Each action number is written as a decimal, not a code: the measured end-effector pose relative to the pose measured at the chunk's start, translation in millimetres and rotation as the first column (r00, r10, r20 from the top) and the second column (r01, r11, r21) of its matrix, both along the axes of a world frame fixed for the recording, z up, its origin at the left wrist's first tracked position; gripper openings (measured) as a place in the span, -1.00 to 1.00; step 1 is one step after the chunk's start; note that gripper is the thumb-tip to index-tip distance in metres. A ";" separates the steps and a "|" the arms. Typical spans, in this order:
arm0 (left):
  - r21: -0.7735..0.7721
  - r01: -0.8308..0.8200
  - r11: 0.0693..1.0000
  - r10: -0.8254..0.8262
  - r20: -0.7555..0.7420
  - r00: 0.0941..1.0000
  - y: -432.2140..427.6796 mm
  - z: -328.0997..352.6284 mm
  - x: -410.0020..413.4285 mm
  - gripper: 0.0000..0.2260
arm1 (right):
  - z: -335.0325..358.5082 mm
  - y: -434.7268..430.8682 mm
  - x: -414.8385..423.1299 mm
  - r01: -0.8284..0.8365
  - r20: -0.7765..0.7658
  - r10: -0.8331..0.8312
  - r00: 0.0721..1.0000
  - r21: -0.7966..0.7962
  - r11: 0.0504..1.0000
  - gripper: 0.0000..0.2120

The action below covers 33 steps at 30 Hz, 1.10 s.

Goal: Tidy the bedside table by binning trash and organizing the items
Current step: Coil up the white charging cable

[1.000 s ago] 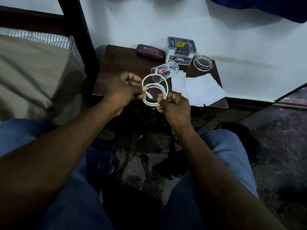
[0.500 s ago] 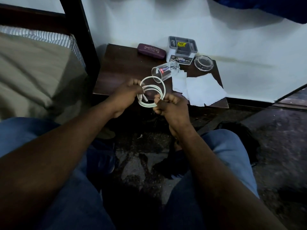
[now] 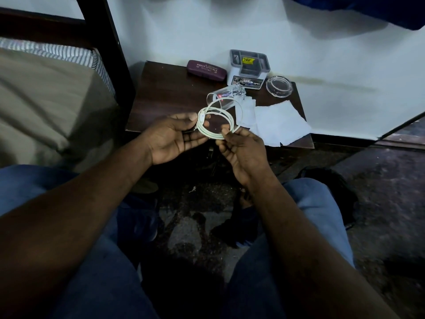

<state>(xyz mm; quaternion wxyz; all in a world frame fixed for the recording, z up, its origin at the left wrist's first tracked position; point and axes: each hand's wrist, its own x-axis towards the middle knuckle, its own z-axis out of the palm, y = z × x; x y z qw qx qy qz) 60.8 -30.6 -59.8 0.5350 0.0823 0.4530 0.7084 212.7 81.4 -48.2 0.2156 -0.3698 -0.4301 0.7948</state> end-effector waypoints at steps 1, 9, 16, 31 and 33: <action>-0.003 -0.010 1.000 0.010 -0.003 1.000 -0.3 0.1 0.1 -0.90 | 0.5 0.2 0.2 0.000 -0.005 0.000 1.000 -0.006 1.000 -0.92; -0.039 -0.034 0.999 0.035 0.025 0.999 -0.1 3.8 1.7 -0.66 | 4.9 -0.7 0.8 0.005 -0.063 -0.005 0.998 0.000 1.000 -0.89; -0.376 -0.266 0.888 0.162 -0.285 0.945 2.2 -7.2 -1.1 -0.79 | 5.4 1.5 1.3 0.066 -0.046 -0.065 0.997 0.024 0.998 -0.89; -0.264 0.207 0.942 -0.234 -0.076 0.969 -6.6 21.4 12.3 -0.79 | -15.4 18.4 0.8 0.209 0.152 -0.272 0.950 0.337 0.918 -0.92; -0.258 0.197 0.946 -0.226 -0.091 0.970 -2.0 19.1 19.5 -0.84 | -16.0 16.2 0.1 0.187 0.142 -0.248 0.958 0.345 0.920 -0.95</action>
